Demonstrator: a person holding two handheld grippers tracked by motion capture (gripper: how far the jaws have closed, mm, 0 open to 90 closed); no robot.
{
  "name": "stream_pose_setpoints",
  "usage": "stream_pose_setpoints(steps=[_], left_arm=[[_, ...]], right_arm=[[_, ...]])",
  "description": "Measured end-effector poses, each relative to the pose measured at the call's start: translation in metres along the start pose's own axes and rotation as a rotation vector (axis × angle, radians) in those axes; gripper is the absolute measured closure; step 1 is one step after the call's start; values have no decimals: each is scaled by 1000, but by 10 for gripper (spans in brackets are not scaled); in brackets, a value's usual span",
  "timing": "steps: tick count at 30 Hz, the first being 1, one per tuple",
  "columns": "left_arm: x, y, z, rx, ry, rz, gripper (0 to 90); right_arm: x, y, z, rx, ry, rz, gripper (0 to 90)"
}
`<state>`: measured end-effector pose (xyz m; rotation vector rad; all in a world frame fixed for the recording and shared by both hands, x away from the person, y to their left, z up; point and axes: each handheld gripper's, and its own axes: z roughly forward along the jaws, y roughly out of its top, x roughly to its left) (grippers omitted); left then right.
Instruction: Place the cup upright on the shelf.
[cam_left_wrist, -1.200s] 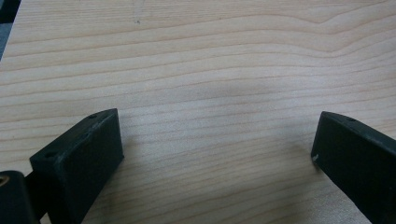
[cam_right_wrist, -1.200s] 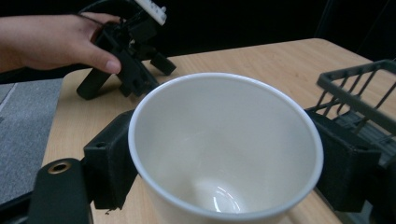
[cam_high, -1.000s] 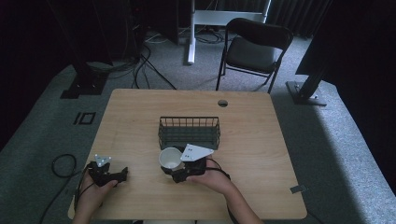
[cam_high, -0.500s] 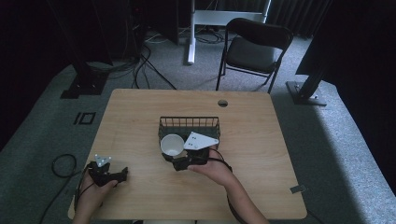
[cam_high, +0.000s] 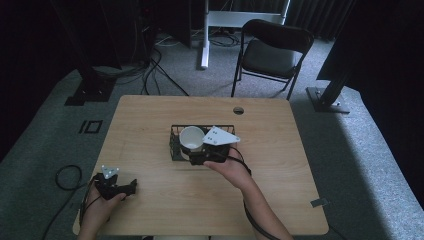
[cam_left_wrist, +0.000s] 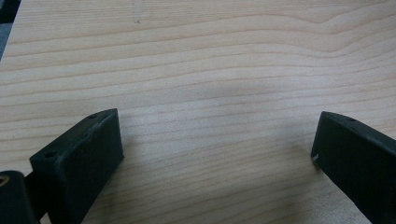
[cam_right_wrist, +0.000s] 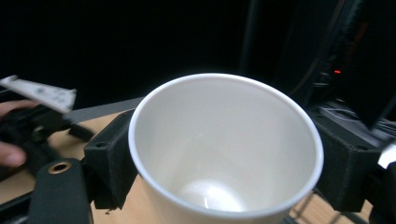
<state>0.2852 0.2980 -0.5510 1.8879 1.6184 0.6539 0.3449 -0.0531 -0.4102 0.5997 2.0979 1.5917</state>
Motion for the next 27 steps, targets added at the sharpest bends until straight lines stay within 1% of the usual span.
stream_pose_setpoints(steps=[1, 2, 3, 5, 6, 8, 9, 11, 12, 13, 14, 17, 19, 21, 24, 27], left_arm=[[0, 0, 0, 0, 0, 0, 23], [0, 0, 0, 0, 0, 0, 24], [0, 0, 0, 0, 0, 0, 23], [0, 0, 0, 1, 0, 0, 24], [0, 0, 0, 2, 0, 1, 23], [0, 0, 0, 1, 0, 0, 23], [0, 0, 0, 0, 0, 0, 23], [0, 0, 0, 0, 0, 0, 23], [0, 0, 0, 0, 0, 0, 24], [0, 0, 0, 0, 0, 0, 24], [0, 0, 0, 0, 0, 0, 23], [0, 0, 0, 0, 0, 0, 23], [0, 0, 0, -1, 0, -1, 24], [0, 0, 0, 0, 0, 0, 23], [0, 0, 0, 1, 0, 1, 23], [0, 0, 0, 0, 0, 0, 23]], right_arm=[[-2, 1, 0, 0, -17, -6, 191], [-5, 1, 1, 6, -24, -8, 191], [-7, 1, 1, 8, -35, 3, 192], [-12, 1, 2, 14, -55, 4, 192], [-15, 0, 3, 13, -71, 15, 192], [-20, -1, 5, 18, -107, 13, 192], [-22, -2, 6, 15, -122, 25, 192], [-27, -3, 8, 12, -160, 34, 192], [-27, -3, 8, 12, -160, 34, 192], [-28, -4, 9, 13, -170, 40, 192], [-32, -5, 11, 7, -200, 52, 192], [-38, -7, 14, 13, -240, 70, 192], [-42, -10, 17, 31, -267, 71, 192], [-46, -14, 20, 48, -296, 88, 192], [-51, -20, 24, 80, -347, 99, 192], [-55, -26, 28, 108, -383, 118, 192]])
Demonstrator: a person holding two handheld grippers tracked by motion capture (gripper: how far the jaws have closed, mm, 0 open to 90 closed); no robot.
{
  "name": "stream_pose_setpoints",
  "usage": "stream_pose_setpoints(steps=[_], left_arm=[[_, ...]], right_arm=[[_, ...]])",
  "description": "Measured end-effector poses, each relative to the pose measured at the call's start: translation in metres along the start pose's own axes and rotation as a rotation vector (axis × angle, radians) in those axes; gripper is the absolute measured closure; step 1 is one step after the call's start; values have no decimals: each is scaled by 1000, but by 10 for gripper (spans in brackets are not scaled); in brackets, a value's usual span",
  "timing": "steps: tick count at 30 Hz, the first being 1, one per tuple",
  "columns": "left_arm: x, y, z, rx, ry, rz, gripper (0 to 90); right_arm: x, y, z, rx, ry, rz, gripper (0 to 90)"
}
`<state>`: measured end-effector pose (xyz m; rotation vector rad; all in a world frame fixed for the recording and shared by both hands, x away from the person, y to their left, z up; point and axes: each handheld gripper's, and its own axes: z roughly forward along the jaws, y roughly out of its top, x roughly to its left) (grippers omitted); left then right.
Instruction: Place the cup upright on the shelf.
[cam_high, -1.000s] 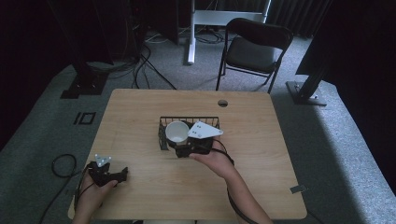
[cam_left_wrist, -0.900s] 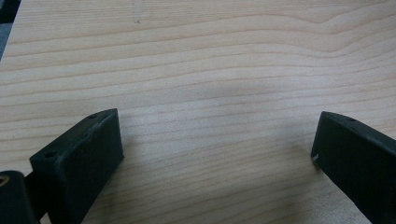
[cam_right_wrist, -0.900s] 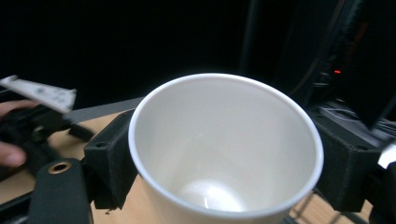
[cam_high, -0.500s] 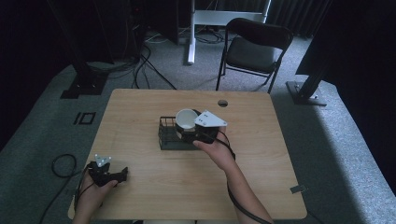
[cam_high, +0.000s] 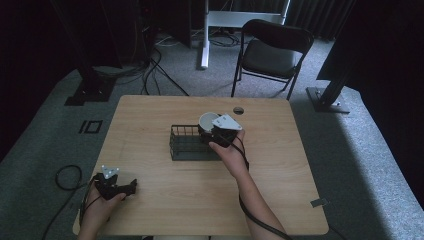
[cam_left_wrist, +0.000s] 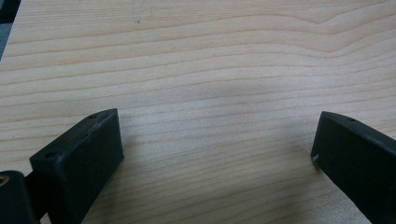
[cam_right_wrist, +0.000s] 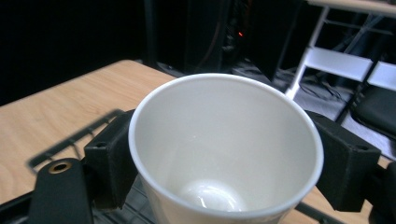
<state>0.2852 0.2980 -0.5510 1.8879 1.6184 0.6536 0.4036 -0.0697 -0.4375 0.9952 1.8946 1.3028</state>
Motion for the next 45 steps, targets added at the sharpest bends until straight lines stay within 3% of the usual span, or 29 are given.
stream_pose_setpoints(steps=[6, 23, 37, 41, 45], left_arm=[[0, 0, 0, 0, 0, 0, 23], [0, 0, 0, 0, 0, 0, 24], [0, 0, 0, 0, 0, 0, 23], [0, 0, 0, 0, 0, 0, 23], [0, 0, 0, 0, 0, 0, 23]], right_arm=[[-4, -6, 5, 41, -49, 31, 192], [-6, -20, 14, 119, -62, 63, 191], [-9, -20, 15, 124, -66, 86, 184], [-10, -21, 16, 129, -51, 75, 117], [-10, -20, 13, 116, -47, 82, 113]])
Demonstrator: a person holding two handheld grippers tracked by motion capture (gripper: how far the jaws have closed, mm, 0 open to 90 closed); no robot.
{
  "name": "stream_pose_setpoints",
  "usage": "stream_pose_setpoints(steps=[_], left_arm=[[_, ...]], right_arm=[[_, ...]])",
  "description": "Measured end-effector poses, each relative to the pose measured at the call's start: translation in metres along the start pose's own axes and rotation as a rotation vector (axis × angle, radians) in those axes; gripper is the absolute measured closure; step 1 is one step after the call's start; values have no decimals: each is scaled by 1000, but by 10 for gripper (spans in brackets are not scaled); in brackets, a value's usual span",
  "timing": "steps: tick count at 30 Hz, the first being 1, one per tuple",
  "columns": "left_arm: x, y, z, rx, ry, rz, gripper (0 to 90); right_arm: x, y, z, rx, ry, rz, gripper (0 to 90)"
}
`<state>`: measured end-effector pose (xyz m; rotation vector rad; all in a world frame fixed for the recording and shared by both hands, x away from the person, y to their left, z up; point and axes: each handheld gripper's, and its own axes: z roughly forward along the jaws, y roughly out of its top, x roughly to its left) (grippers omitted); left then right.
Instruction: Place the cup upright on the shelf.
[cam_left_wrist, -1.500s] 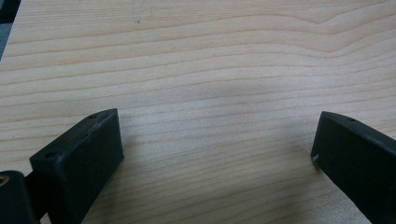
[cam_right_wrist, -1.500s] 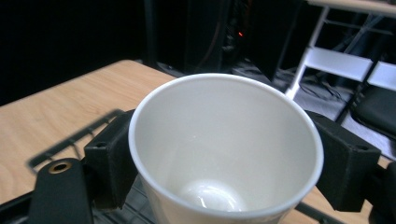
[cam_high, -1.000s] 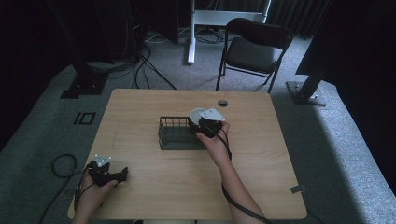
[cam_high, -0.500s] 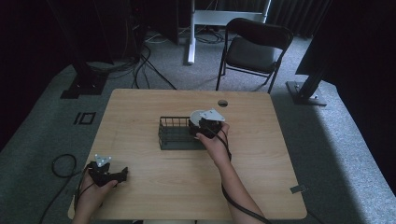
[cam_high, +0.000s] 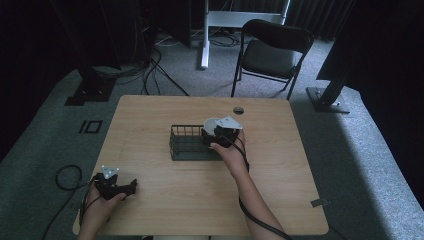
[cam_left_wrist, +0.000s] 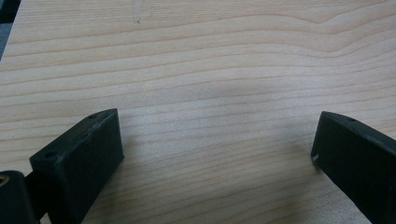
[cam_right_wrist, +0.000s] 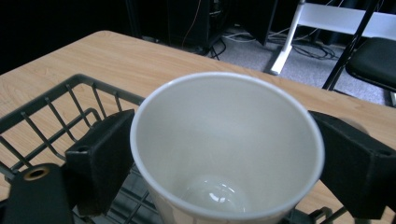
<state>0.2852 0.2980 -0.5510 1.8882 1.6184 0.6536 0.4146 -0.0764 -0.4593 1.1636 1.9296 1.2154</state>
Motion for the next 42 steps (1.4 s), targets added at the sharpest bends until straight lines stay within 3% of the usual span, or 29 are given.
stream_pose_setpoints(steps=[26, 42], left_arm=[[0, 0, 0, 0, 0, 0, 23], [0, 0, 0, 0, 0, 0, 23]], right_arm=[[-6, -14, -30, -8, 60, 10, 113], [-23, -36, -51, -9, 46, 15, 113]])
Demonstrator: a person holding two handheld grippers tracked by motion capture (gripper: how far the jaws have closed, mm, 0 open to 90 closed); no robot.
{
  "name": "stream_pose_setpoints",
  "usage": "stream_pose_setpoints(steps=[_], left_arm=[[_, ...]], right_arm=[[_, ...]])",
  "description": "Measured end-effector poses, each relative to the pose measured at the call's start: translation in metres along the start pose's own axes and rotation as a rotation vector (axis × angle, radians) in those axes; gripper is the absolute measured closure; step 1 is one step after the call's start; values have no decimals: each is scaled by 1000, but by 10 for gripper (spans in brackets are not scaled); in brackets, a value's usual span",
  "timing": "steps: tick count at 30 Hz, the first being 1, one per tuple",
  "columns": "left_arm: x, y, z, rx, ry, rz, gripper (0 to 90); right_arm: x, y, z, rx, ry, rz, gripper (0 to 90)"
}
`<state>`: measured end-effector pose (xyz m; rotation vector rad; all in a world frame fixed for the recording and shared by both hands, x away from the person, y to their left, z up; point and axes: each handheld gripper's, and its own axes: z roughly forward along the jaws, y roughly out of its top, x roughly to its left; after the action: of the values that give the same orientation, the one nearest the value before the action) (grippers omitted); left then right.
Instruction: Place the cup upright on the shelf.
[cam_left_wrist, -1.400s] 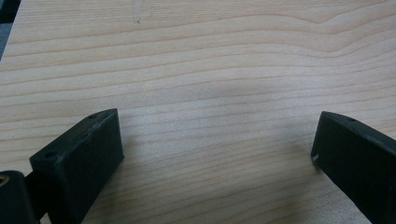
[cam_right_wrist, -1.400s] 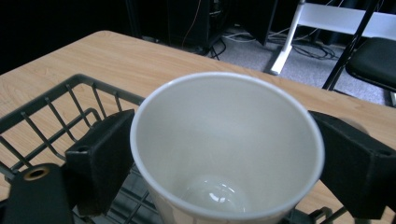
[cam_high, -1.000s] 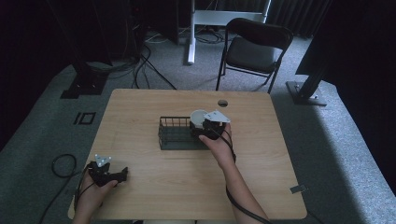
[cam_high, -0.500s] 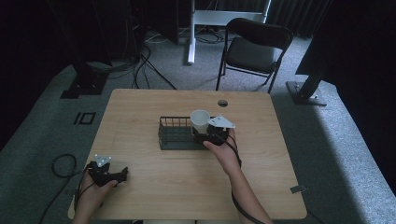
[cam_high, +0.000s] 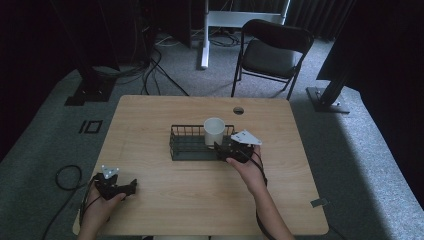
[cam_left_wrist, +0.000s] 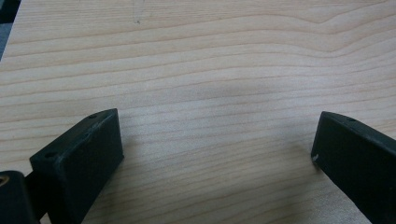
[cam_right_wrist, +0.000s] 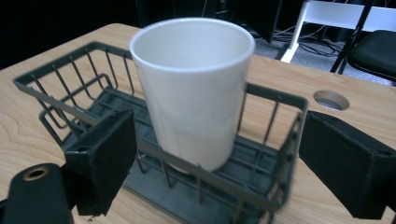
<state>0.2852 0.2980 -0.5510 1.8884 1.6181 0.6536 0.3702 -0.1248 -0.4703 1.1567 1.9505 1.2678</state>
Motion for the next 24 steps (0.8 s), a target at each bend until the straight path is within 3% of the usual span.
stream_pose_setpoints(steps=[10, 24], left_arm=[[0, 0, 0, 0, 0, 0, 23], [0, 0, 0, 0, 1, 1, 23]], right_arm=[[-14, -13, -16, -6, -13, 6, 113], [-29, -44, -26, 39, -30, 40, 113]])
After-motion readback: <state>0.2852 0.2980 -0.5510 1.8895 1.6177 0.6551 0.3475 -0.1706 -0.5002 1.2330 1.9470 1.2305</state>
